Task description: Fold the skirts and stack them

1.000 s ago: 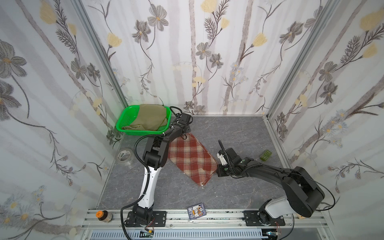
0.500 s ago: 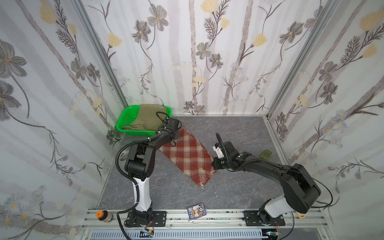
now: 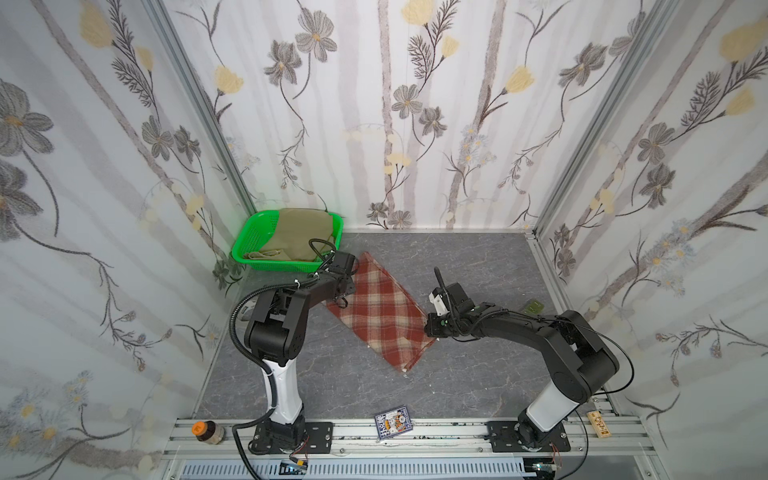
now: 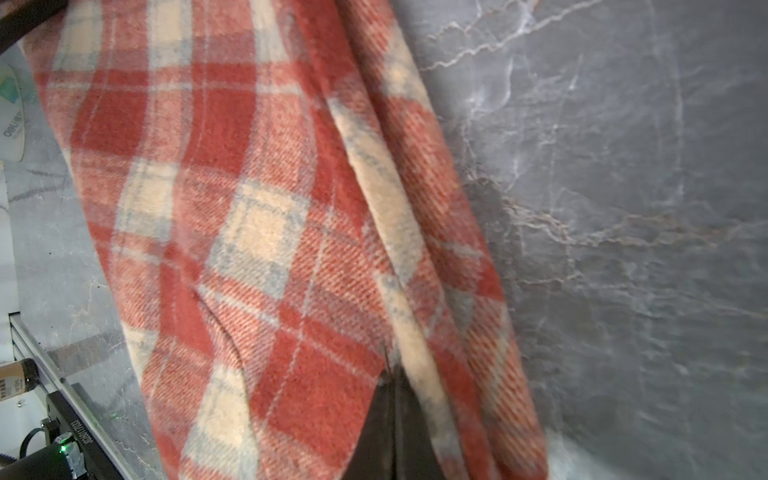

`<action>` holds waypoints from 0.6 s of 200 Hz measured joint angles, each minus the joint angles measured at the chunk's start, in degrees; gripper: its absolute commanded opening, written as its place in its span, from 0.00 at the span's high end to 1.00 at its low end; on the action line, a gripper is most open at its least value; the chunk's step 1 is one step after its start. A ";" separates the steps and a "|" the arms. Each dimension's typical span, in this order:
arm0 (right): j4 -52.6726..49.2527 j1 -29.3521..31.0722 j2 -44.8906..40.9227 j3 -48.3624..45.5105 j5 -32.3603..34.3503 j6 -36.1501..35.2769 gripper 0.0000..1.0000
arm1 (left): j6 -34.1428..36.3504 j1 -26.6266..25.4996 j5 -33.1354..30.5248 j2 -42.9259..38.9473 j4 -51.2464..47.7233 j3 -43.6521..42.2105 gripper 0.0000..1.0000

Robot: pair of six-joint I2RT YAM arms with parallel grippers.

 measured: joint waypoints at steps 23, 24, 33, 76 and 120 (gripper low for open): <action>0.00 -1.38 1.40 0.50 -0.04 0.02 1.00 | -0.15 -0.11 0.20 -1.84 1.31 -2.82 0.51; 0.00 -1.44 1.46 0.59 -0.02 0.00 1.00 | -0.17 -0.11 0.20 -1.90 1.31 -2.93 0.51; -0.07 -1.99 1.97 1.18 0.11 0.00 1.00 | -0.22 -0.26 0.26 -2.84 1.51 -4.15 0.51; -0.76 -5.11 5.68 5.68 1.62 -0.28 1.00 | -1.81 -0.94 1.97 -9.97 1.79 -12.74 0.50; -2.47 -7.34 7.93 9.94 4.37 -2.23 1.00 | -4.90 -2.56 6.08 -19.47 0.52 -20.57 0.47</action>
